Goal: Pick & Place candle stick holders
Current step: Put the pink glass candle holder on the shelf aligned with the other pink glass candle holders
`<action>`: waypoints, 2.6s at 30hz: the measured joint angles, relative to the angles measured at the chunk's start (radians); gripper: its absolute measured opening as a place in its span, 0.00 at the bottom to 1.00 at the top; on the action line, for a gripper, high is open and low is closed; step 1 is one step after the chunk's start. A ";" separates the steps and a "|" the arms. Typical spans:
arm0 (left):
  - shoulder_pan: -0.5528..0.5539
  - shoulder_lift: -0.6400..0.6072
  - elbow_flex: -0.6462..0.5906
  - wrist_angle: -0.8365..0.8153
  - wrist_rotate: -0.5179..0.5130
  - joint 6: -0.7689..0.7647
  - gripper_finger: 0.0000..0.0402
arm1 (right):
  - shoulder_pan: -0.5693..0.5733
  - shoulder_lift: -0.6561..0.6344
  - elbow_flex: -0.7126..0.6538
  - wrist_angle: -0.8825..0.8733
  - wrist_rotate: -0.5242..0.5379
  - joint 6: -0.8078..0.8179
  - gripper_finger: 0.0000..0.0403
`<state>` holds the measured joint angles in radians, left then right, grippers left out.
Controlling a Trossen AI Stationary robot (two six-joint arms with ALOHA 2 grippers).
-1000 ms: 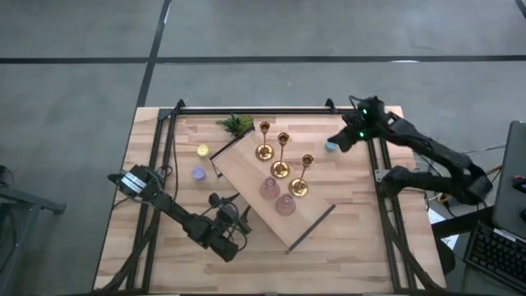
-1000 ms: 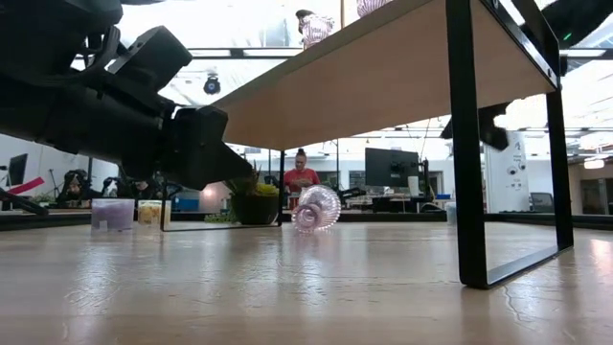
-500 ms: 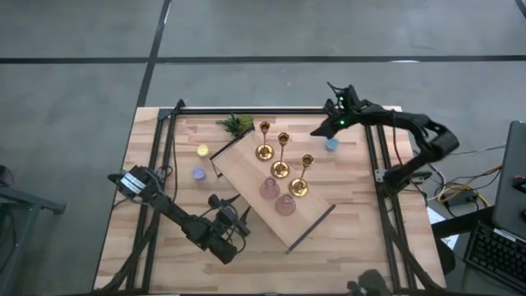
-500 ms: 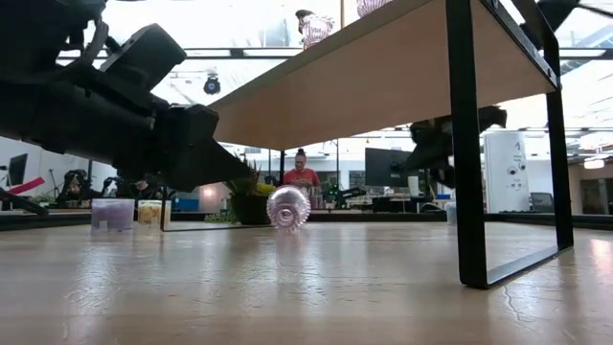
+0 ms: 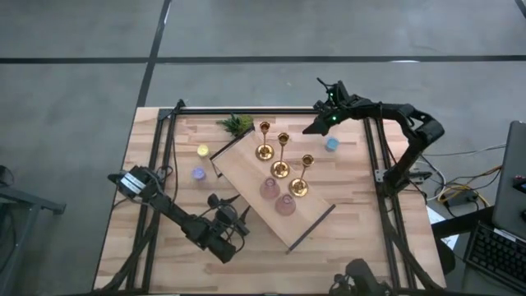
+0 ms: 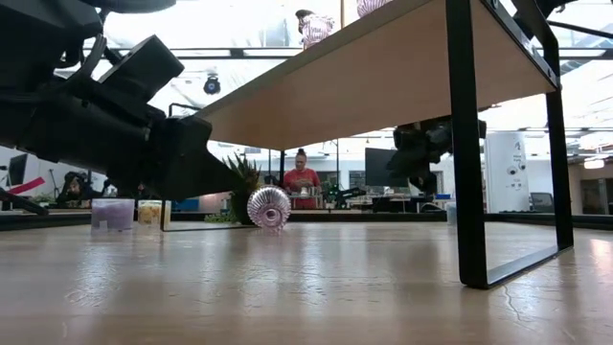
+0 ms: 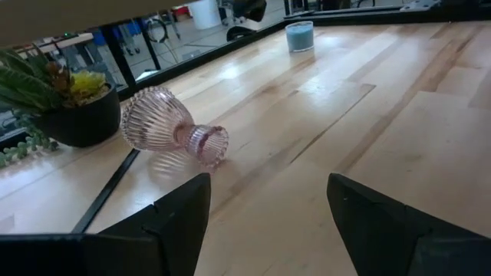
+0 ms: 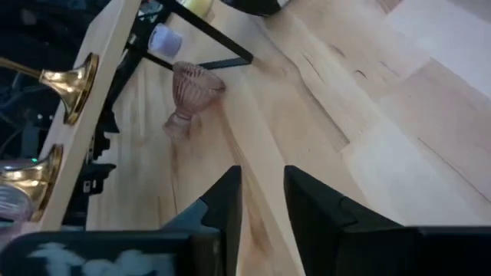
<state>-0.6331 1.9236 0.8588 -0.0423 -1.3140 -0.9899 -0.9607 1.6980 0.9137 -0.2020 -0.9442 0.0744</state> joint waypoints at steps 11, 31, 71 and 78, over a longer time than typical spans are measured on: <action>0.003 0.000 -0.014 0.003 0.002 -0.060 0.66 | 0.008 0.006 -0.008 -0.001 0.001 -0.034 0.28; 0.075 0.003 -0.020 0.004 0.031 -0.110 0.66 | 0.009 0.007 -0.020 0.001 0.003 -0.084 0.20; 0.165 0.005 -0.073 0.016 0.220 -0.142 0.66 | 0.208 0.181 -0.002 0.142 0.026 -0.378 0.16; 0.164 0.005 -0.074 0.015 0.220 -0.144 0.66 | 0.238 0.196 -0.001 0.173 0.025 -0.414 0.24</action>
<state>-0.4690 1.9282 0.7845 -0.0269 -1.0939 -1.1339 -0.7224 1.8942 0.9123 -0.0293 -0.9197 -0.3395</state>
